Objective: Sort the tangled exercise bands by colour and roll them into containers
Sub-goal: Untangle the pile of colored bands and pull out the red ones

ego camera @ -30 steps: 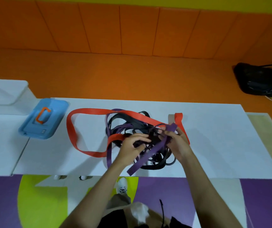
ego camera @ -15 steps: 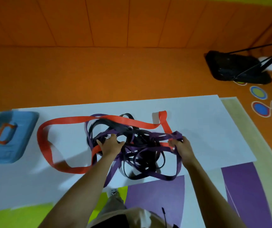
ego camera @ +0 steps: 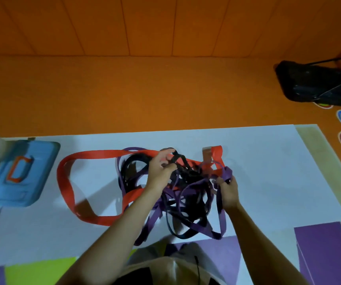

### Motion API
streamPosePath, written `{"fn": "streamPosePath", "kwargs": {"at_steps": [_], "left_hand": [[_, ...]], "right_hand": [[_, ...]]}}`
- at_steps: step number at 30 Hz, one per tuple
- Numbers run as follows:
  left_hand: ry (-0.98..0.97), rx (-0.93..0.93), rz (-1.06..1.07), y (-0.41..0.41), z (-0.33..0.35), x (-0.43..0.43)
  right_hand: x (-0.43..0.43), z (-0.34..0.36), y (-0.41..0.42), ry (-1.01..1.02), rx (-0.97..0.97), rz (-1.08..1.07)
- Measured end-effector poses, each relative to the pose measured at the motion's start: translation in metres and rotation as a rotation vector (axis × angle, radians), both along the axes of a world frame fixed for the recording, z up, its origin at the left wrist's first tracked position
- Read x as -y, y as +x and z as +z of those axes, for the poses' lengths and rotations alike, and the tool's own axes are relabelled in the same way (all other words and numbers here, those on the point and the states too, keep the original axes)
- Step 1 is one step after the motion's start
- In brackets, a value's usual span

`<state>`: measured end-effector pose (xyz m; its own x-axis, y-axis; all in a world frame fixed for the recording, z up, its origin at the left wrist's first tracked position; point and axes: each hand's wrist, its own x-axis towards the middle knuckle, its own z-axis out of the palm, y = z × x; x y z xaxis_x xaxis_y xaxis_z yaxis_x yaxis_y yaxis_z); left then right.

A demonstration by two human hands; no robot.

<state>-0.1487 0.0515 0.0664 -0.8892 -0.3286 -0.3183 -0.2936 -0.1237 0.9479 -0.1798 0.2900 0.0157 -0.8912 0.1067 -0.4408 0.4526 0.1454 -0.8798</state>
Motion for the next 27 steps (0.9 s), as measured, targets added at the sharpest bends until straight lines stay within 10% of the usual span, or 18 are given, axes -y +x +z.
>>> {"fn": "streamPosePath", "kwargs": {"at_steps": [10, 21, 27], "left_hand": [[-0.1, -0.185, -0.138, -0.025, 0.048, -0.095], [-0.188, -0.108, -0.808, 0.034, -0.013, -0.219], [-0.656, 0.051, -0.325, 0.064, -0.062, -0.134]], "right_hand": [[-0.045, 0.039, -0.061, 0.192, -0.066, 0.241], [-0.169, 0.027, -0.016, -0.059, 0.22, -0.272], [-0.193, -0.018, 0.009, -0.002, 0.41, -0.313]]}}
